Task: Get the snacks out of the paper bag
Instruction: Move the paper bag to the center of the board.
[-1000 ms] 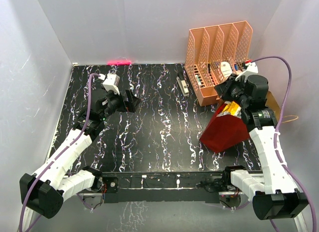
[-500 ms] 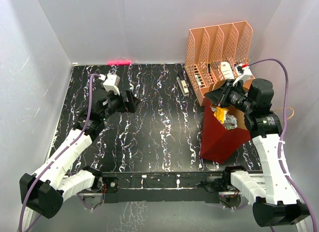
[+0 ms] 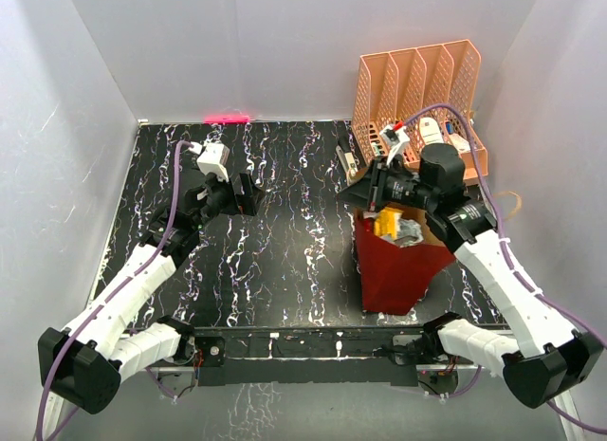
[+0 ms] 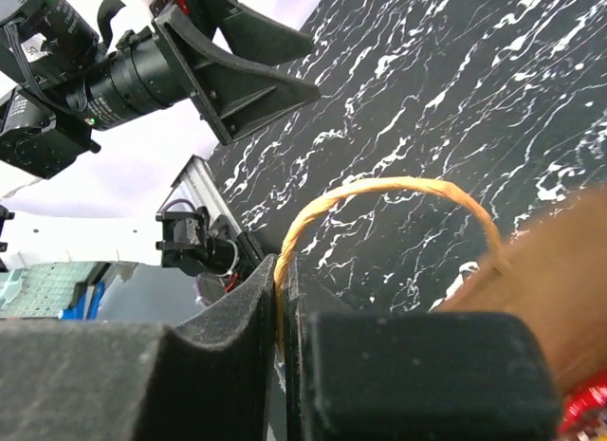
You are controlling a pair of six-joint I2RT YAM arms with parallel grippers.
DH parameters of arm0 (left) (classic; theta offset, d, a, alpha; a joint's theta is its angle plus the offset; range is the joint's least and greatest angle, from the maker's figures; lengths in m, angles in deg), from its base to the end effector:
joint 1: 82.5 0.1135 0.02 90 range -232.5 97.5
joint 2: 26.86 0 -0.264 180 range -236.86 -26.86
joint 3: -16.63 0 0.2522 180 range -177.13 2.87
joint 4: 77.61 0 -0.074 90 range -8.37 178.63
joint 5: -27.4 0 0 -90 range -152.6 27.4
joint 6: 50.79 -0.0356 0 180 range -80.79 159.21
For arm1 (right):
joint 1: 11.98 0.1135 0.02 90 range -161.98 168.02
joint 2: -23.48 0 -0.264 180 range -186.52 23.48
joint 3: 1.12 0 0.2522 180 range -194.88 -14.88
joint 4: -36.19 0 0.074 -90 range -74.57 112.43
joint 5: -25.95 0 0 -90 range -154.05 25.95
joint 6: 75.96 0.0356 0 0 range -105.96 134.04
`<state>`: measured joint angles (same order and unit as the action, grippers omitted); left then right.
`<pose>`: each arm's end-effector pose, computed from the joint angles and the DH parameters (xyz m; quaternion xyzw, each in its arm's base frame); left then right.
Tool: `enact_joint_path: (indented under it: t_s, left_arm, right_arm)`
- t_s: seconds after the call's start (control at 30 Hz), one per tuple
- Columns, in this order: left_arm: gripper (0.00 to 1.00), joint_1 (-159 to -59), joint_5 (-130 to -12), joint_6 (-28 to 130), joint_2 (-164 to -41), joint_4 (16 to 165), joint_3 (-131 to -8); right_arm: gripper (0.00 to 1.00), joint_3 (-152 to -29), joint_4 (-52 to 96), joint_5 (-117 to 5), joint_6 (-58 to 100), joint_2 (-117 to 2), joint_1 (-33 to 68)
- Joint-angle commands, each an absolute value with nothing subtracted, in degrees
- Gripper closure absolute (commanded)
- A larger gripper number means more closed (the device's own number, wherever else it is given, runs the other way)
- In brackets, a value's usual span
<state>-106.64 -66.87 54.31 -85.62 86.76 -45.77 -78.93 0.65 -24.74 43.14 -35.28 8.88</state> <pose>0.2196 -0.1013 0.3325 0.0846 0.7723 -0.2385 0.5827 0.1965 0.0990 0.3927 -0.1465 0.7670 0.4823 0.3970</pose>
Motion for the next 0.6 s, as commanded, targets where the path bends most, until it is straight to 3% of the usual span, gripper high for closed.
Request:
enact_joint_path:
  t_s: [0.0,0.2,0.23,0.3,0.4,0.57]
  left_arm:
    - [0.02,-106.8,-64.8,52.8,-85.8,86.2,-47.4]
    - [0.02,-106.8,-68.5,53.3,-86.5,86.8,-47.9]
    - [0.02,-106.8,-69.6,54.4,-86.6,86.7,-48.6]
    - [0.02,-106.8,-72.0,58.2,-86.5,85.4,-50.7]
    - [0.02,-106.8,-78.8,66.1,-85.5,86.1,-53.3]
    - [0.02,-106.9,-90.5,86.4,-85.5,96.7,-52.5]
  right_arm:
    - [0.85,-83.1,10.8,-28.0,46.7,-35.9,11.9]
    - [0.25,-85.5,-3.8,-41.0,39.4,-33.8,11.9]
    - [0.20,-86.3,-6.6,-43.6,37.8,-32.9,11.9]
    - [0.14,-87.8,-10.5,-47.5,35.4,-30.2,11.9]
    - [0.12,-89.4,-13.9,-55.3,33.7,-26.1,11.9]
    - [0.12,-90.2,-19.4,-82.4,34.5,-22.3,11.9]
